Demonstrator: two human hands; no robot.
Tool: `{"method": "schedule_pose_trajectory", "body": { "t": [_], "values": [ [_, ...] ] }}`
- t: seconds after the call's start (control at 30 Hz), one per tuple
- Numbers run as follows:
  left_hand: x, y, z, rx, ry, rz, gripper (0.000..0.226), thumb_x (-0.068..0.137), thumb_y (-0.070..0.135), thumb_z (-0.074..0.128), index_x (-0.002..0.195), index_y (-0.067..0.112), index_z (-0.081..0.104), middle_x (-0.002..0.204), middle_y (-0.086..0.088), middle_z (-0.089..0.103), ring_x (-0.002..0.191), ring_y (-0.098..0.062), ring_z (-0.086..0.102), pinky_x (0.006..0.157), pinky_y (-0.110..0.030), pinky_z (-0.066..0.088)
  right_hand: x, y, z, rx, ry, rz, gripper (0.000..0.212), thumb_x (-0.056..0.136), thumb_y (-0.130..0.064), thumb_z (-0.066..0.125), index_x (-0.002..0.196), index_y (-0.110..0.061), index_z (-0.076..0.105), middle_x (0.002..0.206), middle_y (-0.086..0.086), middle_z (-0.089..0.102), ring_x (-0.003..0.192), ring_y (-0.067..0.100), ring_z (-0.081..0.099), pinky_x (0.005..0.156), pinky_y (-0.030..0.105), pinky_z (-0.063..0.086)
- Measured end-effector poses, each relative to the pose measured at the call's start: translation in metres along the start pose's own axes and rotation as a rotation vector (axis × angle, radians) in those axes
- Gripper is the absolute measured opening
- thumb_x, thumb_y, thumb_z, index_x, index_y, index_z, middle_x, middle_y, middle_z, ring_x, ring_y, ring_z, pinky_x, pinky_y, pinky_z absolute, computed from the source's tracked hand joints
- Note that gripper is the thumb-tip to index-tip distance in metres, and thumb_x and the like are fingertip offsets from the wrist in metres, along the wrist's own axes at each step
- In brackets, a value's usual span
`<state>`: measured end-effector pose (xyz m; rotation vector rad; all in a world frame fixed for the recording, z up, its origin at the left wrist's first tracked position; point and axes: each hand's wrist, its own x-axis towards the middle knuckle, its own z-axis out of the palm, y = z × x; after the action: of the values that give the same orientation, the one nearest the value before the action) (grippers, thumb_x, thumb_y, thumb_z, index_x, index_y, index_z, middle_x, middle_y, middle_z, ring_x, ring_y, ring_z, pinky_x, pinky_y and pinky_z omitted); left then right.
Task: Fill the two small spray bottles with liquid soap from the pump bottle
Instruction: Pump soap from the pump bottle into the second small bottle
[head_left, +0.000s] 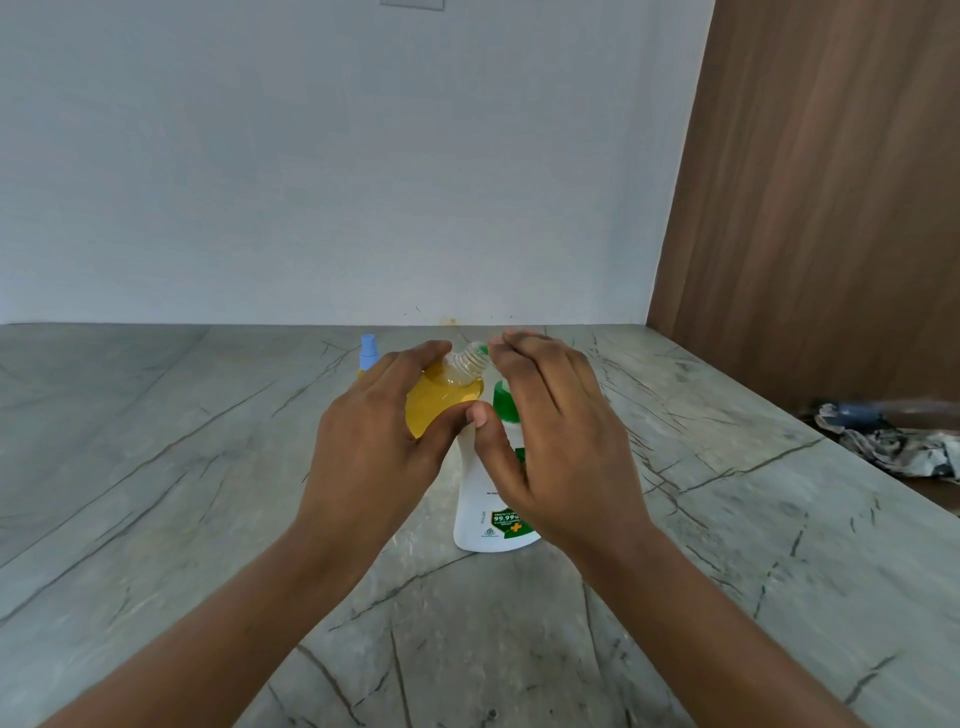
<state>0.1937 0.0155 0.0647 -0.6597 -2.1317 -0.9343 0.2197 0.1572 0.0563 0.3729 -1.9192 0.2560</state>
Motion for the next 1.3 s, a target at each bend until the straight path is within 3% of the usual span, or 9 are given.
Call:
{"method": "schedule_pose_trajectory", "body": {
  "t": [0.2,0.37,0.6,0.83,0.97,1.17,1.3],
  "values": [
    [-0.001,-0.001,-0.001,0.006,0.004,0.011,0.049,0.077,0.041,0.061,0.120,0.019,0.059,0.103,0.004,0.066,0.083,-0.016,0.062,0.070,-0.026,0.047,-0.005,0.002,0.006,0.045,0.015,-0.001,0.041,0.088,-0.024,0.053,0.115,0.006,0.061,0.114,0.017,0.061,0.114,0.025,0.051,0.100,0.026,0.037],
    [-0.005,-0.004,0.002,0.019,-0.019,0.008,0.046,0.079,0.037,0.068,0.120,0.018,0.059,0.101,0.003,0.066,0.082,-0.015,0.061,0.069,-0.023,0.043,-0.012,0.001,0.008,0.061,0.027,0.009,0.040,0.087,-0.023,0.055,0.113,0.006,0.062,0.112,0.017,0.062,0.113,0.026,0.053,0.100,0.027,0.039],
    [-0.008,-0.007,0.003,0.028,-0.034,-0.010,0.048,0.076,0.042,0.060,0.120,0.021,0.059,0.101,0.005,0.066,0.081,-0.015,0.061,0.068,-0.025,0.046,-0.014,0.002,0.009,0.045,0.030,0.012,0.037,0.087,-0.024,0.054,0.109,0.004,0.064,0.109,0.015,0.064,0.110,0.023,0.052,0.099,0.025,0.038],
    [-0.007,-0.005,0.002,-0.016,-0.013,-0.029,0.045,0.078,0.034,0.072,0.119,0.019,0.061,0.104,0.004,0.066,0.086,-0.015,0.062,0.070,-0.025,0.046,-0.008,0.001,0.004,0.036,0.003,0.011,0.037,0.086,-0.025,0.054,0.110,0.003,0.064,0.110,0.013,0.063,0.109,0.019,0.050,0.095,0.022,0.038],
    [-0.005,-0.001,0.003,-0.084,0.008,-0.048,0.048,0.074,0.041,0.062,0.118,0.021,0.061,0.104,0.009,0.066,0.087,-0.013,0.063,0.075,-0.032,0.052,-0.004,-0.002,0.001,0.057,-0.001,0.042,0.038,0.088,-0.023,0.051,0.114,0.003,0.061,0.115,0.014,0.060,0.113,0.021,0.049,0.096,0.022,0.037],
    [-0.003,-0.001,0.003,-0.094,0.010,-0.059,0.045,0.078,0.036,0.070,0.120,0.022,0.060,0.107,0.009,0.065,0.088,-0.008,0.060,0.075,-0.020,0.047,-0.001,-0.001,0.000,0.025,-0.028,0.019,0.041,0.090,-0.024,0.049,0.118,0.004,0.059,0.117,0.016,0.060,0.115,0.021,0.046,0.098,0.023,0.035],
    [-0.003,0.000,0.003,-0.087,0.011,-0.062,0.044,0.077,0.033,0.070,0.119,0.022,0.060,0.106,0.009,0.065,0.088,-0.009,0.060,0.076,-0.020,0.047,-0.002,-0.002,0.001,0.026,-0.010,0.020,0.040,0.089,-0.023,0.051,0.117,0.004,0.060,0.115,0.016,0.061,0.115,0.021,0.046,0.099,0.022,0.033]
  ]
}}
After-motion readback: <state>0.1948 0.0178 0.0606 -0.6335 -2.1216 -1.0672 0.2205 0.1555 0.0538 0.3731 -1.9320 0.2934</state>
